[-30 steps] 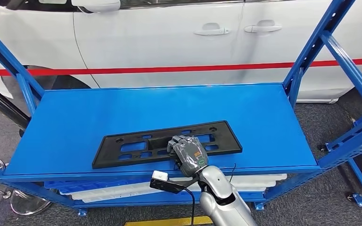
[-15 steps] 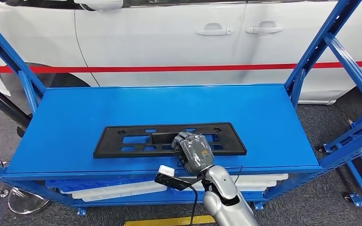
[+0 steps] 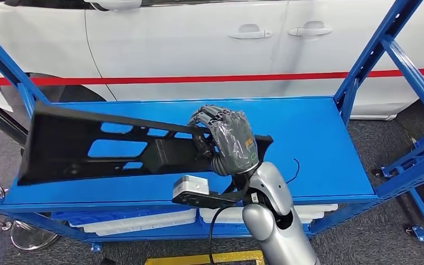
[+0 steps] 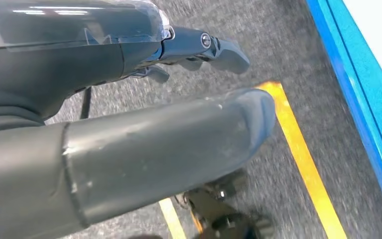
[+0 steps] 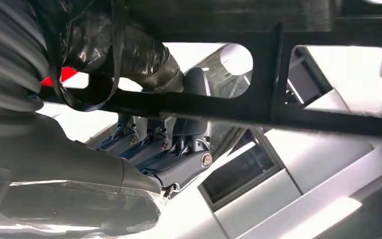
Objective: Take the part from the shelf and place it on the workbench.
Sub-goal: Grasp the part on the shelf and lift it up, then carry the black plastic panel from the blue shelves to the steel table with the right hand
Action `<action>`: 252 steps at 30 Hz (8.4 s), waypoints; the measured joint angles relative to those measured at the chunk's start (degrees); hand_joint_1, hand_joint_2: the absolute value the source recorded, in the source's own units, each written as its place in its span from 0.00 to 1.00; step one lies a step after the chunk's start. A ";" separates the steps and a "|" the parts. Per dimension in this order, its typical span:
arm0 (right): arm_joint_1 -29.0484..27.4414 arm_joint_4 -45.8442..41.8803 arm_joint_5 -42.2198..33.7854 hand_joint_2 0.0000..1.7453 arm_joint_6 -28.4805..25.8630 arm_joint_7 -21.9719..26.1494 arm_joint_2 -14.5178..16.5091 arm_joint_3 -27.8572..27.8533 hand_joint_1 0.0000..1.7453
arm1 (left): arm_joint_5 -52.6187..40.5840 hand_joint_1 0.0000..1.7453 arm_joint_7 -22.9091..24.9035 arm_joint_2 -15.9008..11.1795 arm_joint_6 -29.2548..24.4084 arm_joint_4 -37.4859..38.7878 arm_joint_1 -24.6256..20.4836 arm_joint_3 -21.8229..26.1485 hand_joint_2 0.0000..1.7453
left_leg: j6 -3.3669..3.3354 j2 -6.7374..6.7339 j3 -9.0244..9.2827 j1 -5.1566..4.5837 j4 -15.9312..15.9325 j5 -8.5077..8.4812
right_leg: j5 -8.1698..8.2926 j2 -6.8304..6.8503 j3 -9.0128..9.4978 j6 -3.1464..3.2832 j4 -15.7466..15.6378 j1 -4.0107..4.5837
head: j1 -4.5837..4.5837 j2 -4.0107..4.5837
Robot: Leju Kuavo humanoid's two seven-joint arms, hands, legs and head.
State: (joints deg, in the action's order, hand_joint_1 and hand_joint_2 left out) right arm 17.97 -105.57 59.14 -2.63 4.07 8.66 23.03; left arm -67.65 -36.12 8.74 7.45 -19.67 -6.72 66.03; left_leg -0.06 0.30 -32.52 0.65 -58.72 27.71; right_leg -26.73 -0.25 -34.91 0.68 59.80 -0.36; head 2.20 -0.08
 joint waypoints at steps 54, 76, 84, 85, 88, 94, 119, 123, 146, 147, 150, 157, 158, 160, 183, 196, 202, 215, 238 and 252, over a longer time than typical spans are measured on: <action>1.11 -1.43 -11.44 1.00 -1.56 4.32 1.03 5.51 1.00 | 3.50 0.00 7.20 -2.40 2.55 2.38 -0.27 -5.42 1.00 | -1.88 -0.46 -3.92 0.09 0.46 -4.40 | -8.20 -0.02 -2.23 -1.27 12.56 -0.28 | -0.02 -0.01; 0.42 -2.76 -11.69 1.00 -1.68 4.82 1.03 7.37 1.00 | 4.24 0.00 11.21 -0.73 1.36 2.86 -2.74 -5.42 1.00 | -0.54 -0.11 5.32 -0.24 2.46 2.26 | 5.12 0.55 -3.23 -0.28 -0.80 0.24 | 0.01 0.01; 0.19 -2.99 -11.74 1.00 -1.70 4.74 0.57 7.40 1.00 | 4.22 0.00 11.40 -0.05 1.25 2.88 -2.96 -5.42 1.00 | -2.16 -0.93 -0.76 -0.10 1.78 -2.77 | -5.58 0.26 -5.80 -1.99 14.48 -0.29 | -0.02 0.00; 0.19 -2.99 -11.74 1.00 -1.70 4.74 0.55 7.40 1.00 | 4.23 0.00 11.40 -0.01 1.25 2.88 -2.96 -5.42 1.00 | -1.99 -0.95 -1.80 -0.07 1.19 -3.09 | -4.09 0.27 -3.81 -2.08 12.77 -0.46 | -0.02 0.00; 0.18 -3.05 -11.73 1.00 -1.70 4.68 0.55 7.46 1.00 | 4.32 0.00 11.39 0.12 1.25 2.88 -3.01 -5.42 1.00 | -1.16 -0.88 -4.07 -0.11 -0.51 -3.91 | -3.24 0.19 3.50 -1.75 2.74 -0.52 | 0.00 -0.01; 0.09 -3.01 -11.54 1.00 -1.68 4.31 0.54 7.62 1.00 | 4.90 0.00 11.50 0.30 1.29 2.88 -2.80 -5.51 1.00 | 1.01 -0.63 -6.10 0.25 -2.84 -1.70 | -1.22 0.39 2.68 1.05 -0.42 -0.33 | 0.05 0.00; -0.43 -2.80 -11.14 1.00 -1.77 4.07 0.06 7.73 1.00 | 5.89 0.00 12.00 0.83 1.69 2.88 -3.19 -7.40 1.00 | -0.95 -0.97 -3.16 -0.11 0.77 -3.98 | -2.03 0.26 3.55 -0.91 2.01 -0.04 | 0.06 0.01; -0.39 -2.82 -11.00 1.00 -1.87 4.14 0.07 7.76 1.00 | 6.14 0.00 12.06 0.86 1.70 2.86 -3.10 -7.72 1.00 | 0.36 -0.87 -4.02 0.07 0.87 -4.75 | -1.78 0.38 4.80 0.41 -2.02 0.22 | 0.05 0.01; -0.06 -2.81 -10.25 1.00 -1.85 3.98 -0.04 7.86 1.00 | 6.79 0.00 12.56 0.77 1.70 2.84 -3.43 -9.23 1.00 | -1.87 -0.98 -3.12 -0.11 0.93 -3.97 | -5.11 0.33 -3.39 -1.67 15.27 -0.30 | 0.04 0.00; -0.03 -2.81 -10.25 1.00 -1.85 3.98 -0.04 7.86 1.00 | 6.80 0.00 12.56 0.78 1.71 2.84 -3.44 -9.33 1.00 | -1.73 -0.97 -3.94 -0.11 0.53 -4.39 | -3.58 0.33 -0.96 -1.52 12.59 -0.34 | 0.04 -0.01; 0.25 -2.82 -10.22 1.00 -1.86 3.99 0.01 7.90 1.00 | 6.96 0.00 12.56 0.79 1.74 2.84 -3.47 -9.65 1.00 | -0.92 -0.87 -5.54 -0.26 -0.17 -5.79 | -4.42 0.29 6.76 -0.78 1.33 0.03 | 0.06 -0.01; 0.38 -2.63 -10.17 1.00 -1.89 3.98 0.13 8.00 1.00 | 7.66 0.00 12.62 0.63 1.74 2.84 -2.95 -9.75 1.00 | 1.18 -0.53 -8.45 0.16 -6.94 1.96 | -0.73 0.77 3.74 1.74 -2.08 -0.20 | 0.09 0.00; 0.37 -2.60 -10.17 1.00 -1.90 3.98 0.13 8.01 1.00 | 7.69 0.00 12.62 0.63 1.75 2.84 -2.91 -9.77 1.00 | 1.41 -0.53 -8.94 0.22 -10.65 4.15 | 0.02 0.85 2.72 1.82 -1.96 -0.15 | 0.08 -0.01; 0.35 -2.46 -10.17 1.00 -1.89 3.98 0.13 8.01 1.00 | 7.74 0.00 12.62 0.63 1.73 2.84 -2.90 -9.79 1.00 | 1.73 -0.53 -8.55 0.28 -15.79 3.65 | 1.51 0.96 0.41 1.72 -1.52 -0.09 | 0.08 0.00; 1.04 -2.15 -10.18 1.00 -1.85 3.90 0.28 8.10 1.00 | 8.36 0.00 12.46 0.63 2.08 2.75 -3.34 -10.18 1.00 | 0.00 -0.86 -6.17 -0.39 0.50 -7.85 | -4.88 0.35 7.32 0.53 -1.40 0.57 | 0.01 0.01; 1.02 -1.87 -10.18 1.00 -1.84 3.88 0.55 8.10 1.00 | 8.67 0.00 12.42 0.28 2.14 2.72 -3.47 -10.22 1.00 | 0.79 -0.32 6.65 -0.28 0.18 2.99 | 5.34 0.89 -4.47 1.03 -0.32 0.49 | 0.04 0.01; 1.02 -1.81 -10.27 1.00 -1.79 3.88 0.57 8.10 1.00 | 9.00 0.00 12.44 0.32 2.16 2.72 -3.40 -10.32 1.00 | -1.45 -0.98 5.13 -0.10 3.72 0.55 | 0.20 0.49 -6.59 -0.67 3.89 0.16 | 0.01 0.00; 1.40 -1.39 -10.64 1.00 -1.48 3.97 0.75 8.10 1.00 | 10.84 0.00 12.37 0.23 2.29 2.71 -2.98 -11.23 1.00 | 1.04 -0.91 -5.94 -0.03 -0.41 -5.47 | -3.40 0.55 4.64 0.44 -1.02 0.02 | 0.04 0.01; 1.47 -0.44 -11.12 1.00 -1.35 3.97 1.05 8.10 1.00 | 11.22 0.00 12.16 0.10 2.55 2.71 -3.03 -11.91 1.00 | -1.82 -1.13 -1.33 -0.24 2.18 -2.99 | -2.32 0.48 -5.35 -1.65 14.73 -0.30 | 0.02 0.01; 1.86 0.07 -9.60 1.00 -1.73 3.63 1.22 8.10 1.00 | 11.98 0.00 10.88 0.14 2.01 2.71 -2.66 -12.39 1.00 | 1.66 -0.77 -9.07 0.21 -16.80 4.02 | 0.87 0.71 0.22 1.61 -1.77 0.15 | 0.05 0.00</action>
State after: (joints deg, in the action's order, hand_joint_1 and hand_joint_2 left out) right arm 19.83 -105.50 49.55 -4.36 7.70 9.88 31.12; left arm -55.68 -25.24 8.88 9.47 -16.96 -9.38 53.64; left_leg 1.60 -0.48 -41.59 0.86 -75.53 31.73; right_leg -25.86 0.46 -34.69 2.29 58.03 -0.21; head 2.25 -0.08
